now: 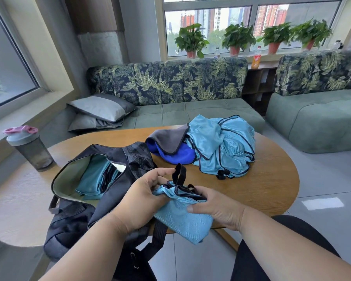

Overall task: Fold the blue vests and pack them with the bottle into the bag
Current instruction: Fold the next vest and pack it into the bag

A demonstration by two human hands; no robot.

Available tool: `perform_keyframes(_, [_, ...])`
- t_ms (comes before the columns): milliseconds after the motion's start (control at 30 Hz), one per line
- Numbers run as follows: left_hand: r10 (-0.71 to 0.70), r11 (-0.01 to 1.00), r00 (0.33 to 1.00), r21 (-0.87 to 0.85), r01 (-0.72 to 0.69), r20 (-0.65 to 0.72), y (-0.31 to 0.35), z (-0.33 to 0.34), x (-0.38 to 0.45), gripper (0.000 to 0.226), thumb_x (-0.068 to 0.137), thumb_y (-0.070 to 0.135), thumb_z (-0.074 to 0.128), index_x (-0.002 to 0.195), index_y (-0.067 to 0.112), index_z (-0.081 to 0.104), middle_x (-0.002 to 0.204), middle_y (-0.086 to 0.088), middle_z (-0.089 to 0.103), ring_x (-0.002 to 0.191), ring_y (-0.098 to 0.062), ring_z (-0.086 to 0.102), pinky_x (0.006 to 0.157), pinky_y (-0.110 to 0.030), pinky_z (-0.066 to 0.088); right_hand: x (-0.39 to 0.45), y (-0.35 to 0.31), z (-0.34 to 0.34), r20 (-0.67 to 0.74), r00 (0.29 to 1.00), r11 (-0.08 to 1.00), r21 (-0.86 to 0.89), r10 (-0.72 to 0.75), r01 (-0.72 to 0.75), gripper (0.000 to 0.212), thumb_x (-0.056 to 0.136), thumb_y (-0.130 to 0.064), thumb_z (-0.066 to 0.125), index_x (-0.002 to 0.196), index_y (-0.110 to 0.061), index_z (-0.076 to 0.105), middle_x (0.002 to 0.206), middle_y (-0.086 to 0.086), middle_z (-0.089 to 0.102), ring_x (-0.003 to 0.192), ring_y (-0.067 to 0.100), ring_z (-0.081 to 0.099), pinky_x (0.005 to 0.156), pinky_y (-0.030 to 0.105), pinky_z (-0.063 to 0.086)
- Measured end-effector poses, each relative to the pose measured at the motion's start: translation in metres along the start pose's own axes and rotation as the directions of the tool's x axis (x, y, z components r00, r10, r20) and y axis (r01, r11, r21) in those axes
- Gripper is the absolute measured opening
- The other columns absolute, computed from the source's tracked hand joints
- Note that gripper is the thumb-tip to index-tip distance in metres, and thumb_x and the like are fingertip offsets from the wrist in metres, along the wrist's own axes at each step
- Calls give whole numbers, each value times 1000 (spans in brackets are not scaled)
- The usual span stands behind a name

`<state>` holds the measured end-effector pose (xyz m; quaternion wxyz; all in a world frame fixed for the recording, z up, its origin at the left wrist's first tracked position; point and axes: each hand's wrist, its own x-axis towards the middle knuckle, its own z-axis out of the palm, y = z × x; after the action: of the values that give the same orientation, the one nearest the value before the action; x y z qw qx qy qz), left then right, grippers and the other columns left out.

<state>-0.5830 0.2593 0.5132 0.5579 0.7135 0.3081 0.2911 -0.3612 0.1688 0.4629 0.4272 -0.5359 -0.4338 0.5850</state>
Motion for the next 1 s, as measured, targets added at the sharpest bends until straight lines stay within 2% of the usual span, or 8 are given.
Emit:
perform_keyframes(167, [11,1000,994,-3,-11,-106,15,-17,-13,57,89,-3,78,129,35,65,109,-1,74,108,-27,71,96,-38,60,-7,-13,25,-12,999,992,118,-45,46,48,93,-3,76,137,-8,60,132,18,70,125,36,66,107,44,54])
perform_keyframes(267, [-3,999,952,-37,-9,-307,17,-26,-22,67,79,24,90,135,42,59,120,16,70,115,-7,67,98,-27,55,-9,-28,46,-34,996,980,179,-85,90,46,92,0,75,135,-7,60,128,19,72,114,31,71,95,39,59])
perform_keyframes(367, [-96,981,886,-193,8,-454,21,-28,-32,72,70,44,86,134,44,54,134,15,61,123,-3,62,104,-29,51,-9,-44,66,-43,990,959,245,-137,143,55,83,-9,74,135,-10,61,125,18,74,108,28,74,85,34,60])
perform_keyframes(467, [-184,916,883,-402,-7,-433,26,-26,-43,83,74,40,87,146,25,49,135,2,67,120,-17,69,103,-40,56,-6,-57,87,-39,983,918,353,-181,183,53,85,-6,72,136,-11,61,127,17,73,110,30,73,86,37,60])
perform_keyframes(533, [-226,828,918,-560,4,-327,32,-25,-49,65,87,33,84,142,13,56,130,-13,72,117,-34,72,102,-54,57,-2,-65,103,-30,977,895,397,-209,203,44,94,0,67,137,-10,61,130,18,72,115,33,71,93,41,60])
perform_keyframes(667, [-340,688,933,-708,161,-117,37,-29,-58,40,99,28,69,132,7,70,128,-21,72,119,-41,70,108,-58,51,7,-76,129,-74,971,953,186,-228,238,31,101,-8,63,132,-16,62,125,10,75,117,26,72,103,44,56])
perform_keyframes(800, [-330,741,909,-667,83,-253,26,-46,-58,28,100,12,66,126,4,71,122,-24,74,110,-42,73,97,-55,58,12,-77,136,-182,963,980,-36,-198,194,34,94,-32,74,125,-29,60,115,-7,78,108,12,74,102,43,57])
perform_keyframes(1000, [-390,757,846,-649,71,-363,15,-82,-53,29,98,11,68,126,3,70,120,-22,75,108,-40,75,95,-54,58,20,-75,127,-231,968,984,-168,-102,64,40,94,-55,64,130,-39,54,118,1,68,104,13,69,90,36,53])
